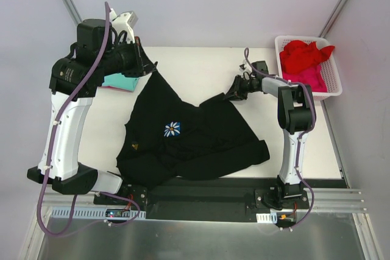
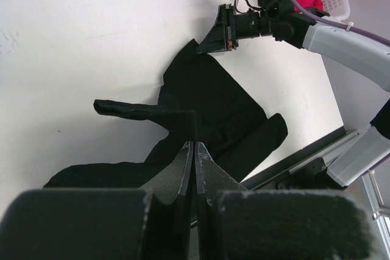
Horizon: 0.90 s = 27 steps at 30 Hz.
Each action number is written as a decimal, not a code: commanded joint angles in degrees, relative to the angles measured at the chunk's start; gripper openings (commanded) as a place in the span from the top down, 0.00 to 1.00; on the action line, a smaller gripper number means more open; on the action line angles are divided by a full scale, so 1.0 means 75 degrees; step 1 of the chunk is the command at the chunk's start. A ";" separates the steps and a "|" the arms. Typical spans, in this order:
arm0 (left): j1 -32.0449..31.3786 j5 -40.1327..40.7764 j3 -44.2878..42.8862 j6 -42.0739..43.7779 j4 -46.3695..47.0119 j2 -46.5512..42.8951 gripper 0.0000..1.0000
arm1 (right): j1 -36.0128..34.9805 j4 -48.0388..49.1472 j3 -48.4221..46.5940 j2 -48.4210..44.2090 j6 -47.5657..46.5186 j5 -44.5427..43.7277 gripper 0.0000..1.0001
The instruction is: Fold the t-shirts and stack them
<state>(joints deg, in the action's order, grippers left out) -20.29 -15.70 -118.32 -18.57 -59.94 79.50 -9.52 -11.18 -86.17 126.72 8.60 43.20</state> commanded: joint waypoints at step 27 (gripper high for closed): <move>0.2036 0.0228 -0.1108 0.0706 0.0785 0.1550 1.00 | 0.1186 -0.3444 -0.6825 -0.1438 -0.0703 -0.0698 0.99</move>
<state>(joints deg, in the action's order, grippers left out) -13.58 -14.50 -120.25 -15.16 -57.82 85.01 -5.89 -36.21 -126.23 119.07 -0.69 37.74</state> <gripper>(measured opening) 0.003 0.016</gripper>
